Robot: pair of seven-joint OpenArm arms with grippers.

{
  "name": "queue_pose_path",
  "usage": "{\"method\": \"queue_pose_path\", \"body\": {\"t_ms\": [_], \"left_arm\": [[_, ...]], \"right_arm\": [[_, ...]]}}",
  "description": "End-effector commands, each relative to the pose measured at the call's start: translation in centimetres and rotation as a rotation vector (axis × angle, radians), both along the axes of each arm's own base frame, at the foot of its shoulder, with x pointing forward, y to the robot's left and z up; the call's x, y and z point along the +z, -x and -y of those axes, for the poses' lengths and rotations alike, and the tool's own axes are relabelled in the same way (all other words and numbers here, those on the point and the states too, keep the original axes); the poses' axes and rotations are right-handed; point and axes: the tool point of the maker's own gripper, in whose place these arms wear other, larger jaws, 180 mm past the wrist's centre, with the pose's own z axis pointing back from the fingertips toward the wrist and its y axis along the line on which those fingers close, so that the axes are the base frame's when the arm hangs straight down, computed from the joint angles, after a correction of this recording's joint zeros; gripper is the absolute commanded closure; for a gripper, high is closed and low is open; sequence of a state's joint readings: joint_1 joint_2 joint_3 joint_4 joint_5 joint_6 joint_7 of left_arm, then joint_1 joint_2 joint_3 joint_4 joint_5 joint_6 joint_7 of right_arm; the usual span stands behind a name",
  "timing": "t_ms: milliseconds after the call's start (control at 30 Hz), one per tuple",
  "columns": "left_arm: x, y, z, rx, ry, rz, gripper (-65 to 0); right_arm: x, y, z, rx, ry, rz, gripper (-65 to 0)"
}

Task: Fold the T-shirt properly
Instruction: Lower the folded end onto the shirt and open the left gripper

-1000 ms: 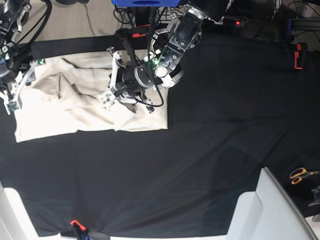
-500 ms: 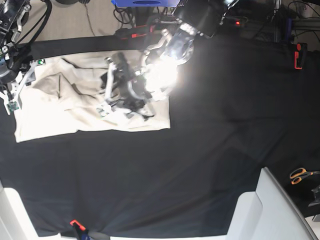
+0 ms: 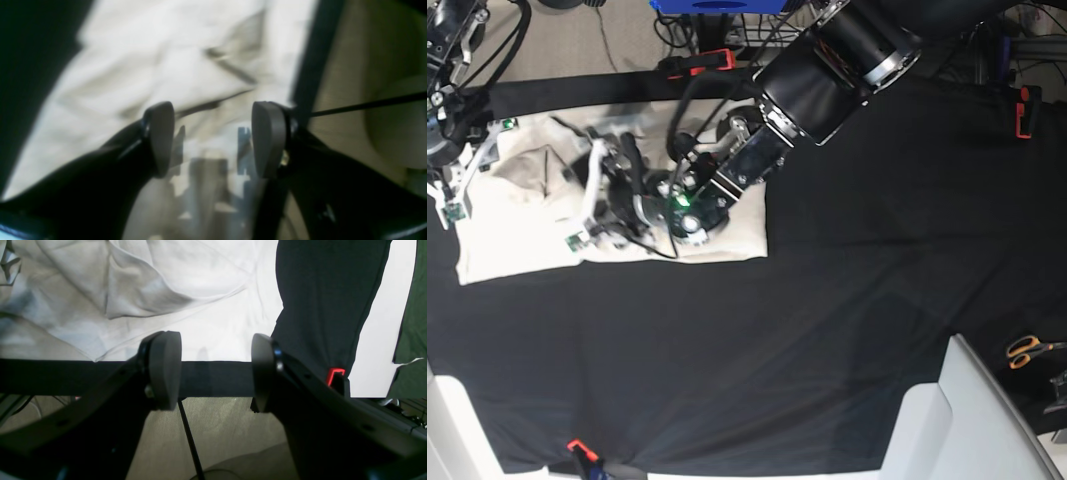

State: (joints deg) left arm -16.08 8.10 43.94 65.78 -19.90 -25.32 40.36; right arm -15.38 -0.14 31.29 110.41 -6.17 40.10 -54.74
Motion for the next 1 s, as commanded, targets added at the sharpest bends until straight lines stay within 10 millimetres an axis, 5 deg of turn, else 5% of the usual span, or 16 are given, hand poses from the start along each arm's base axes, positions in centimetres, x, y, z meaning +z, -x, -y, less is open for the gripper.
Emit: {"method": "queue_pose_path", "body": {"t_ms": [0,167,300,433,567,967], "left_arm": [[2.4,-1.3,1.3,-0.002,0.059,0.042,-36.0],[5.4,-4.5,0.5,0.111,0.112,0.101,-30.3],[5.1,-9.5,-5.4,0.368,0.043,0.144,0.0],[3.1,-10.8,-10.9,0.467,-0.026,0.139,0.0],[0.1,-9.3,-14.3,0.515,-0.103,0.076,0.0],[-1.6,-9.1,-16.5,0.612,-0.147,0.033,0.0]], "right_arm": [[0.5,-0.5,0.3,0.003,0.009,0.022,-32.1],[0.4,-0.6,0.3,0.002,0.006,0.021,-32.1],[0.4,-0.5,0.3,0.002,0.006,0.019,-32.1],[0.4,-0.5,0.4,0.002,0.007,0.018,-32.1],[0.3,-0.4,0.4,0.002,0.007,0.016,-32.1],[0.4,-0.5,0.4,0.002,0.007,0.019,-32.1]]}}
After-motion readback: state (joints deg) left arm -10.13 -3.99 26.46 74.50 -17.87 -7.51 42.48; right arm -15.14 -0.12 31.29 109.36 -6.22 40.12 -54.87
